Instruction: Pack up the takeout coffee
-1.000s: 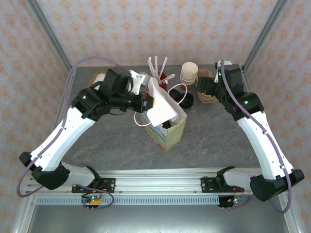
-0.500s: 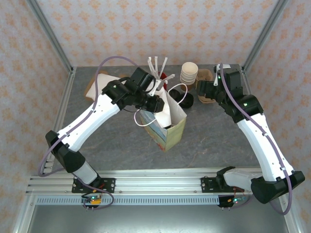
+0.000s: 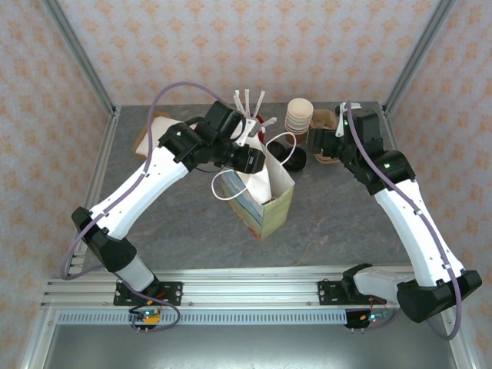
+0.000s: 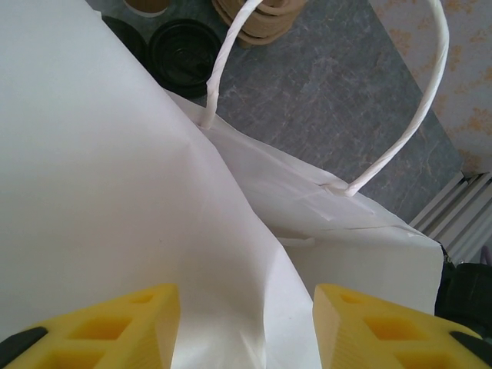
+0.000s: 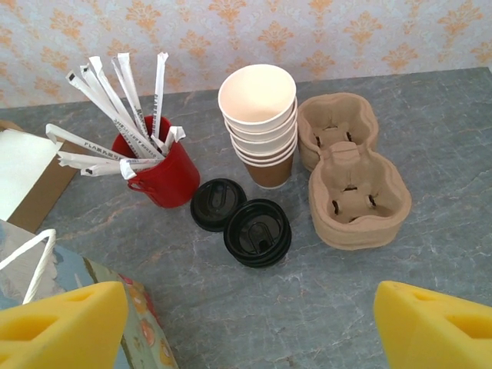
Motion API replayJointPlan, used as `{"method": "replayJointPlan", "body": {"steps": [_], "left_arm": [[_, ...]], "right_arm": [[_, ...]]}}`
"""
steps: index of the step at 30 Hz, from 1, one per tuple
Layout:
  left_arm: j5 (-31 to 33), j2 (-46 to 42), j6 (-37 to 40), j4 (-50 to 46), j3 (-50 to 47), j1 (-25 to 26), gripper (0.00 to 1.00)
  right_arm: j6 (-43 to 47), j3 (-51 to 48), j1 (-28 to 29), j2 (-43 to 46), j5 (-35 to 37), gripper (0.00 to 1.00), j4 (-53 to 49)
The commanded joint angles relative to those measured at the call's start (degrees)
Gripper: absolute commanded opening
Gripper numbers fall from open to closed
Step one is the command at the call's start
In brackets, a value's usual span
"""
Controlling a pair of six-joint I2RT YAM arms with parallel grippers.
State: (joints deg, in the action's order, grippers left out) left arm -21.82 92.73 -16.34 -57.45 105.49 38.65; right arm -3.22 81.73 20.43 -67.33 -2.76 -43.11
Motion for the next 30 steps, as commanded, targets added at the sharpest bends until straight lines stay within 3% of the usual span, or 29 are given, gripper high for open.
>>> {"method": "replayJointPlan", "body": {"steps": [1, 14, 23, 27, 30], "left_arm": [[1.5, -1.0, 1.8, 1.5, 1.3, 0.5, 0.51], [-5.4, 9.4, 2.6, 0.0, 5.9, 0.5, 0.36], [-4.7, 9.6, 4.5, -3.4, 6.7, 0.9, 0.39], [-7.2, 6.2, 5.4, -0.9, 8.0, 0.9, 0.45], [-5.2, 2.7, 6.9, 0.9, 8.0, 0.7, 0.5]], "right_arm": [[-0.9, -0.9, -0.1, 0.7, -1.1, 0.84, 2.5], [-0.5, -0.4, -0.1, -0.2, -1.6, 0.84, 2.1], [-0.5, -0.5, -0.2, -1.8, -2.0, 0.84, 2.7], [-0.6, 0.2, -0.1, -1.8, -2.2, 0.84, 2.5], [-0.5, 0.3, -0.1, -1.3, -1.6, 0.84, 2.3]]}}
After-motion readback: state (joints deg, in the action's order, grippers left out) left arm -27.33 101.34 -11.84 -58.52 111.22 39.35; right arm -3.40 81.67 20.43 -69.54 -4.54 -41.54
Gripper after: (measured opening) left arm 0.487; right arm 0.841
